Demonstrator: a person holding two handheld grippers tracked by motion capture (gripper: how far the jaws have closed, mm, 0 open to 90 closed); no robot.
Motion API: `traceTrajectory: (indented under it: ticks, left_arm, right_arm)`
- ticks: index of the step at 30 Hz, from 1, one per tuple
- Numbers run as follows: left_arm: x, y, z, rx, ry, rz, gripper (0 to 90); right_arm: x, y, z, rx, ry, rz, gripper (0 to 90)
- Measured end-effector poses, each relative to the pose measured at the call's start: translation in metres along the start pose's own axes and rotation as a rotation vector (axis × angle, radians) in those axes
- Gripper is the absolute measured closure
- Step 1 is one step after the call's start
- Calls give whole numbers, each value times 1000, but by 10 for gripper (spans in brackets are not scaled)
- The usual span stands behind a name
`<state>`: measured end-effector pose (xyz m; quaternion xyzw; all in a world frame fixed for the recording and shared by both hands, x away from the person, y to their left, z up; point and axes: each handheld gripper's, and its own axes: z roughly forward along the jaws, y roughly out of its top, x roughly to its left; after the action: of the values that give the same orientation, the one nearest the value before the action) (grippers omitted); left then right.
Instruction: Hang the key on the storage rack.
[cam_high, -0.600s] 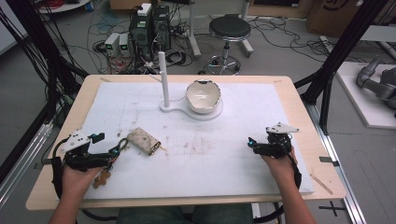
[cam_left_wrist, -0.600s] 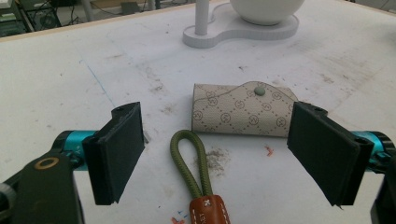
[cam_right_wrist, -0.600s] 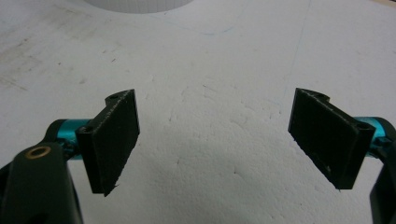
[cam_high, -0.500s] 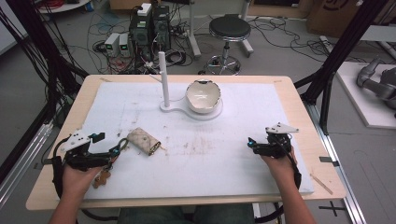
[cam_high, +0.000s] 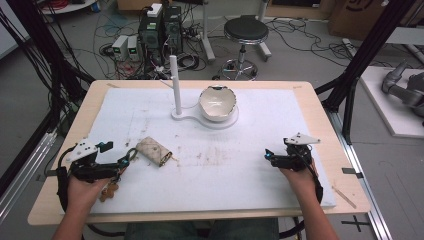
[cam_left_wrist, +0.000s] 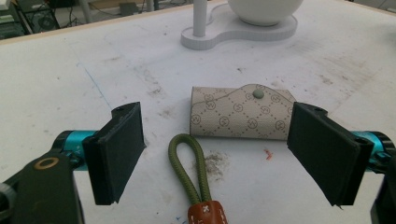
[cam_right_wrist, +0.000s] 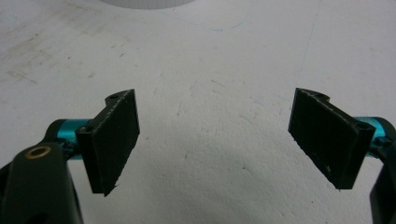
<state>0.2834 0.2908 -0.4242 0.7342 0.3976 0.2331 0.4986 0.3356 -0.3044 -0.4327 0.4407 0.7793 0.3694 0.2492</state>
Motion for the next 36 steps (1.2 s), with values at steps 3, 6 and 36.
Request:
traceTrajectory:
  ticks: [3, 6, 36]
  left_arm:
    - [0, 0, 1, 11, -4, 7, 187]
    - [0, -1, 1, 29, -4, 17, 187]
    - [5, -26, 11, 323, 20, 24, 404]
  right_arm:
    - [-1, 0, 0, -1, -7, 3, 166]
    - [-1, 0, 1, 2, -7, 4, 166]
    - [-1, 2, -1, -18, -6, 5, 166]
